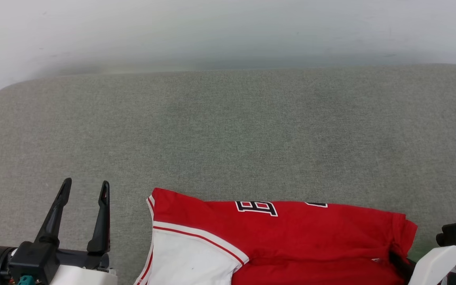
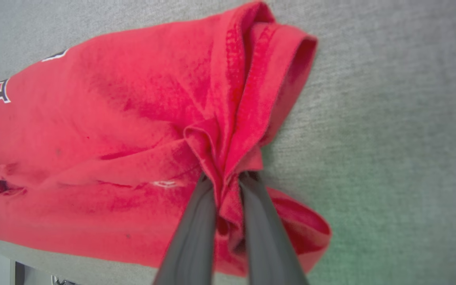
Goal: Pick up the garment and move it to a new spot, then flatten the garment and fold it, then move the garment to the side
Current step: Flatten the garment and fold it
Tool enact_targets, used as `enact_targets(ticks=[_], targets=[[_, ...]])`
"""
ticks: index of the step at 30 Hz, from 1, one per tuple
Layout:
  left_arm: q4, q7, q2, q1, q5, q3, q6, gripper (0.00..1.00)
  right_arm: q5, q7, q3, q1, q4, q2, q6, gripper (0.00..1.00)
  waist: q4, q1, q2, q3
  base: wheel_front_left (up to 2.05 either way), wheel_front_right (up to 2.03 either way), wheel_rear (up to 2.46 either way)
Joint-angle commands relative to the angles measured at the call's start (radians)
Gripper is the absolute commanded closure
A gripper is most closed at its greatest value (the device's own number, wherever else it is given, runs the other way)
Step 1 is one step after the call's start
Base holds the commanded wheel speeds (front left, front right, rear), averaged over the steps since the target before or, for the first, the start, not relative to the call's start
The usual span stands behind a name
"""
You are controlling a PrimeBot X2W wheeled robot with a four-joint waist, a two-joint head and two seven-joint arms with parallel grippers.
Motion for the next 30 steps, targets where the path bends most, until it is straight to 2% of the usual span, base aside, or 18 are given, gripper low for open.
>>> enact_targets(ticks=[1,13,17,24,30], targets=[[0.002,-0.004,-0.006,0.006,0.007,0.001,-0.003,0.00,0.005,-0.014,0.008,-0.001,0.019,-0.006,0.001,1.00,-0.005,0.0000,0.0000,-0.003,0.00,0.00,0.00],[0.019,-0.004,-0.006,0.012,0.007,0.000,-0.009,0.00,-0.031,-0.097,-0.120,-0.012,0.074,-0.144,0.000,1.00,-0.038,0.0000,0.0000,-0.027,0.00,0.00,0.00],[0.025,-0.004,-0.007,0.015,0.001,0.009,-0.010,0.00,-0.039,-0.096,-0.141,-0.017,0.072,-0.165,0.000,1.00,-0.049,0.0000,0.0000,-0.036,0.00,0.00,0.00],[0.043,-0.003,-0.014,0.033,-0.001,0.016,-0.011,0.00,-0.048,-0.068,-0.129,0.004,-0.030,-0.171,0.001,1.00,-0.068,0.0000,0.0000,-0.062,0.00,0.00,0.00],[0.051,-0.003,-0.015,0.041,-0.005,-0.002,-0.011,0.00,-0.050,0.000,-0.096,0.045,-0.181,-0.127,0.001,1.00,-0.065,0.0000,0.0000,-0.086,0.00,0.00,0.00]])
